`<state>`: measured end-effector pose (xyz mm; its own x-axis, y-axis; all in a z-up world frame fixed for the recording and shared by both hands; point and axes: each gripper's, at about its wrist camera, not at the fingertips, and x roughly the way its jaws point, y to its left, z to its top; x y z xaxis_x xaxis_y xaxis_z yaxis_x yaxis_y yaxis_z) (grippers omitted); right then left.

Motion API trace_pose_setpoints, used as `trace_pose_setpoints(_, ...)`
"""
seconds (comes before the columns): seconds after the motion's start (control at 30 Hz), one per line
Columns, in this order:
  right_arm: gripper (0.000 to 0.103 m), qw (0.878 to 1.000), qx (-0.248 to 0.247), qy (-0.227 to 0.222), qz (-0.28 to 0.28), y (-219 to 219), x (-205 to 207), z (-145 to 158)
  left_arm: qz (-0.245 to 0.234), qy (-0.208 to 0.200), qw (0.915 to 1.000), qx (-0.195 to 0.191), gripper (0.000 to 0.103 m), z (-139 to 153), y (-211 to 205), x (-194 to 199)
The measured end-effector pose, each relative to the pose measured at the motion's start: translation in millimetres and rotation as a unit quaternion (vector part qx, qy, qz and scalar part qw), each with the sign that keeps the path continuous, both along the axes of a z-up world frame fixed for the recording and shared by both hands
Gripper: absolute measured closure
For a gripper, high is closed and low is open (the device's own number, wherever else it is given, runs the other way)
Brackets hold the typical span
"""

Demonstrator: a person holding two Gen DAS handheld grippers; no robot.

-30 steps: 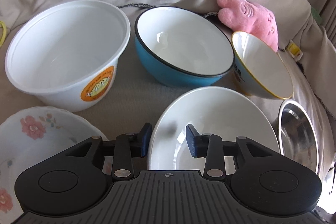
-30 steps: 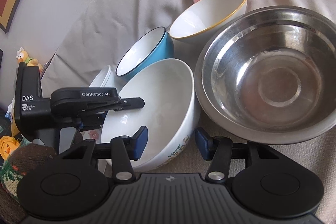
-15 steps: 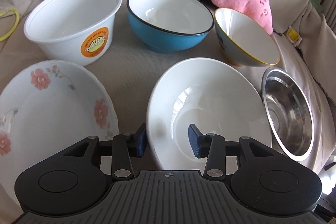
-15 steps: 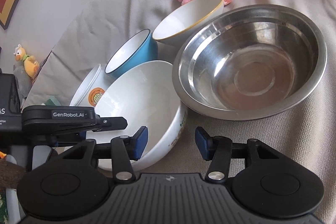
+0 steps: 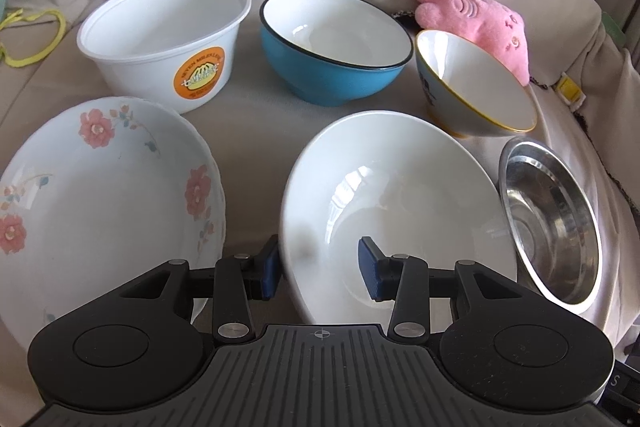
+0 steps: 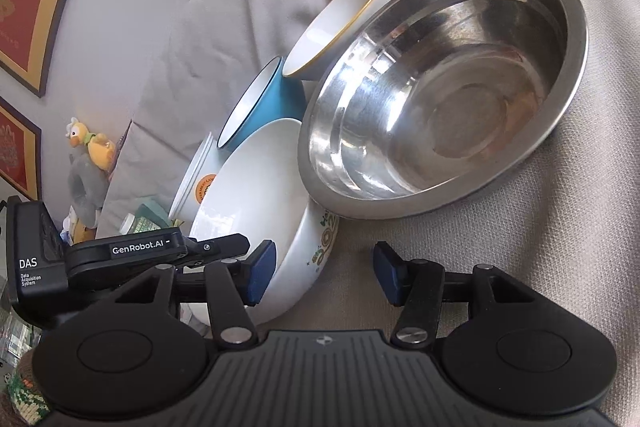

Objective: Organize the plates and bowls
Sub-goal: 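Close the left gripper on the large white bowl's rim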

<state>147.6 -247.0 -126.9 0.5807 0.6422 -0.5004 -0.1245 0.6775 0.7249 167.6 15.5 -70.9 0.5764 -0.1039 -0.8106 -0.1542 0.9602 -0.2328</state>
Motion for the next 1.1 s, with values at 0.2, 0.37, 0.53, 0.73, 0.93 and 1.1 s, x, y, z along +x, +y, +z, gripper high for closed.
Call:
trace_pose_setpoints(0.2,0.050,1.000,-0.007,0.001,-0.011,5,4,0,-0.017,-0.010,0.9997,-0.016,0.061,-5,4,-18)
trace_pose_setpoints(0.37,0.050,0.997,-0.067,-0.016,-0.023,35,9,9,-0.024,-0.031,0.9989,-0.026,0.069,-13,21,-7)
trace_pose_setpoints(0.53,0.050,0.993,-0.113,-0.022,-0.020,54,10,15,-0.038,-0.062,0.9972,-0.016,0.068,-12,21,10)
trace_pose_setpoints(0.73,0.050,0.988,-0.153,-0.023,-0.023,67,10,21,-0.061,-0.073,0.9955,-0.006,0.068,-12,19,8)
trace_pose_setpoints(0.93,0.047,0.978,-0.208,-0.028,-0.008,91,5,28,-0.067,-0.060,0.9953,-0.036,0.068,-13,30,-6)
trace_pose_setpoints(1.1,0.047,0.983,-0.184,-0.015,0.000,82,-4,31,-0.060,-0.040,0.9961,-0.050,0.068,-16,32,-31)
